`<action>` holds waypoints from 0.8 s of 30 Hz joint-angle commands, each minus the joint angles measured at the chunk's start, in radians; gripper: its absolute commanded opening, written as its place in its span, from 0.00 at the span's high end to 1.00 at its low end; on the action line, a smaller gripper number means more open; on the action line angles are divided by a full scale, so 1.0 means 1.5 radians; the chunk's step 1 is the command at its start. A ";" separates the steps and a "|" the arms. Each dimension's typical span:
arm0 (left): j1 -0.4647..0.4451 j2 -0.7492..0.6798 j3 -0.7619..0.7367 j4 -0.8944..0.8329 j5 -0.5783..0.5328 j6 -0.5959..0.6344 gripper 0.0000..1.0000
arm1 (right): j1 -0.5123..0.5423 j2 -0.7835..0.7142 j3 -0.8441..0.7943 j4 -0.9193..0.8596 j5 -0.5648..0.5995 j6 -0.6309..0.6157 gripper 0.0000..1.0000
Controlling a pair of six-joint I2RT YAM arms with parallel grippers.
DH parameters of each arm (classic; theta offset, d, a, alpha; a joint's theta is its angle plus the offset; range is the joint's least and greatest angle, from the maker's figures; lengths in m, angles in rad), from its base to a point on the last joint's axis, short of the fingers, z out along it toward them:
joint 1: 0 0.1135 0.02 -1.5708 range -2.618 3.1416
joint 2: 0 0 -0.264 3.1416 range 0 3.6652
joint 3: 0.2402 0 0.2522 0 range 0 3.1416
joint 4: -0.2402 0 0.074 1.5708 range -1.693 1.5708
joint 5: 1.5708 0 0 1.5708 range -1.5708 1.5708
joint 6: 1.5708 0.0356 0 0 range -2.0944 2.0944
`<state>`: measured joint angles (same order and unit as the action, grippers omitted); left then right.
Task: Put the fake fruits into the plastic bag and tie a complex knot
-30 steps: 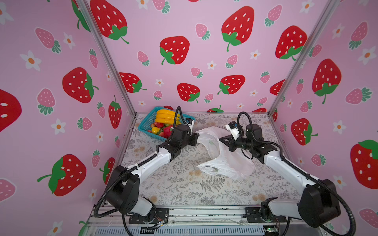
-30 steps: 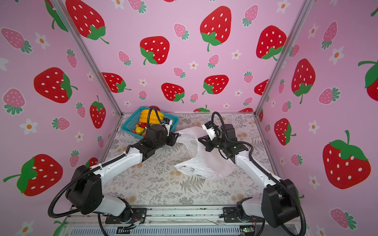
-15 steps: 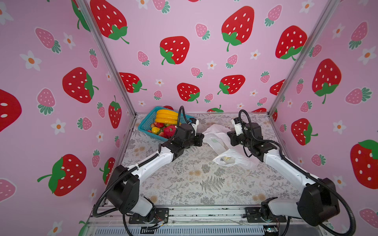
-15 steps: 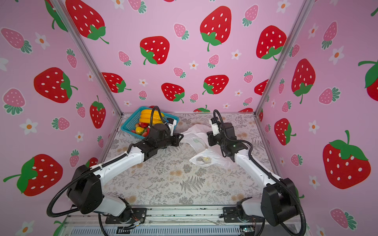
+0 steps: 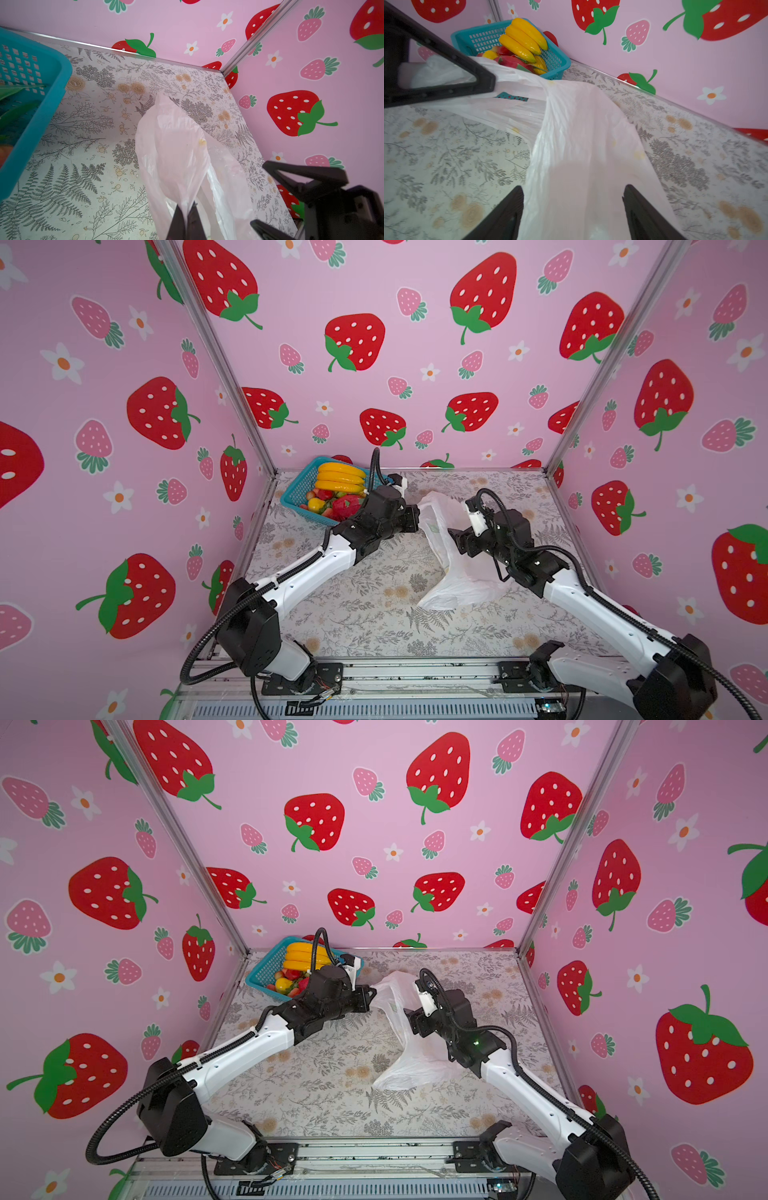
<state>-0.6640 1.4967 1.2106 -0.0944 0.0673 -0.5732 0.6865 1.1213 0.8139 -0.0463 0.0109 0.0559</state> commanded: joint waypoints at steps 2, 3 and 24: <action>0.000 0.002 0.030 -0.015 -0.017 -0.015 1.00 | 0.061 0.021 -0.025 0.016 0.071 -0.003 0.08; 0.000 0.001 0.030 -0.014 -0.017 -0.015 1.00 | 0.075 0.032 -0.027 0.027 0.082 0.001 0.06; 0.019 -0.008 -0.023 -0.007 -0.060 0.065 0.81 | -0.020 0.071 0.006 -0.025 0.101 0.115 0.95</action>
<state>-0.6533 1.4849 1.1976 -0.1139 0.0074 -0.5201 0.7216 1.2716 0.7818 -0.0067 0.2871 0.2127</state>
